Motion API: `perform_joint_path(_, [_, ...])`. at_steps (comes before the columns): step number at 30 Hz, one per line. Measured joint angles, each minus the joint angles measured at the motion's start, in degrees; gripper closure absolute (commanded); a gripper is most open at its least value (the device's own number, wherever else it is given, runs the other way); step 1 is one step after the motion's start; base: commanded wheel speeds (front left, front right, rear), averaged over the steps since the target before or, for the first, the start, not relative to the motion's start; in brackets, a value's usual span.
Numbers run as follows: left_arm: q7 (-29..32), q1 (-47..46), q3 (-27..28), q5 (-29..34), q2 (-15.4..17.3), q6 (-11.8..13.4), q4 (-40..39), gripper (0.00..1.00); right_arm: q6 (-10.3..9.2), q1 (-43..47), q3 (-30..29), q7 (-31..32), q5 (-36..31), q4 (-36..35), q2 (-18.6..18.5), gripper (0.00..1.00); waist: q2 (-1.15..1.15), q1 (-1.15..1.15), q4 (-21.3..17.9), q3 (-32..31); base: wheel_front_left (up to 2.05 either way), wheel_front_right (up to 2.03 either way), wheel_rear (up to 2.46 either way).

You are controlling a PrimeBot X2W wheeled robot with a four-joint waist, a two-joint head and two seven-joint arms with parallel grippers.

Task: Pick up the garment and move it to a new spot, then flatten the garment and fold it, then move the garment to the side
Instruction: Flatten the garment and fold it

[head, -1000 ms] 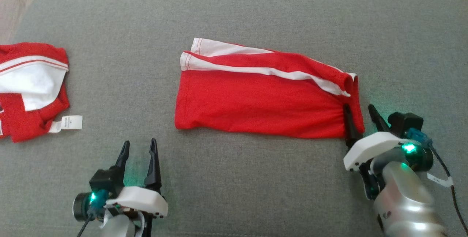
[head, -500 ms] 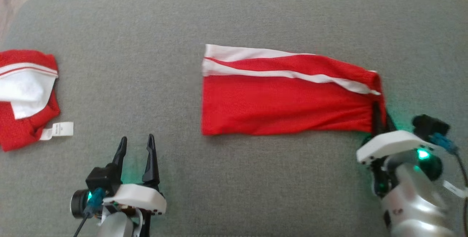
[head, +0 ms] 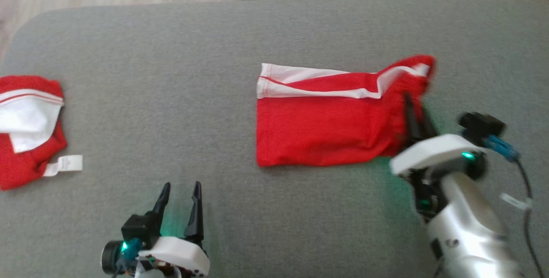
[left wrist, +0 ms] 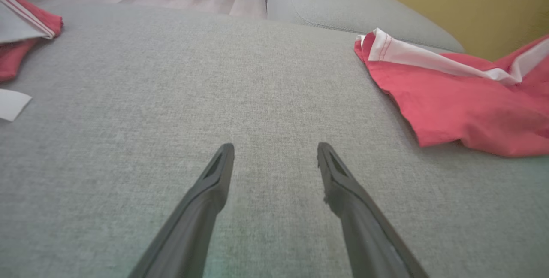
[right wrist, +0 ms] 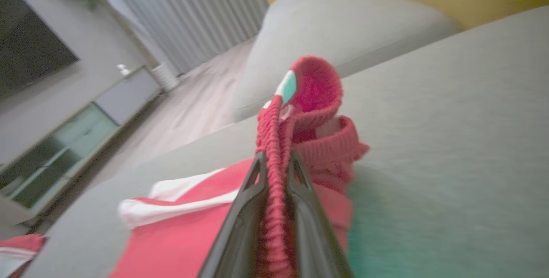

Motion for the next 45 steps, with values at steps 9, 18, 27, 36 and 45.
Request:
perform_joint_path(9, [0.0,0.1,-2.6,-1.5,0.0,0.5,0.9,0.00,0.00,-0.7,15.2,3.2,8.8,-7.9,0.2,1.00,0.00,0.00,4.8,-0.8,0.00,0.00,0.00])
perform_joint_path(18, [0.0,0.1,-4.8,-1.8,0.0,0.9,1.4,0.00,0.00,-5.5,21.5,1.1,12.1,1.4,0.2,0.22,0.00,0.00,13.0,-0.5,0.00,0.00,0.00])
perform_joint_path(27, [0.0,0.1,-3.4,-1.4,0.0,1.5,0.0,0.00,0.00,-7.1,24.6,-1.5,11.8,2.8,0.4,0.00,0.00,0.00,11.1,-0.4,0.00,0.00,0.00])
perform_joint_path(36, [0.0,0.0,-0.1,3.5,0.0,2.5,-4.7,0.00,0.00,0.4,-0.1,-1.6,-10.4,-4.4,0.2,0.00,0.00,0.00,4.5,-1.2,0.00,0.00,0.00])
perform_joint_path(45, [0.0,0.9,2.2,9.6,0.0,3.2,-7.1,0.00,0.00,9.5,-5.2,-1.5,-17.2,-8.9,0.5,0.00,0.00,0.00,0.9,-3.4,0.00,0.00,0.00])
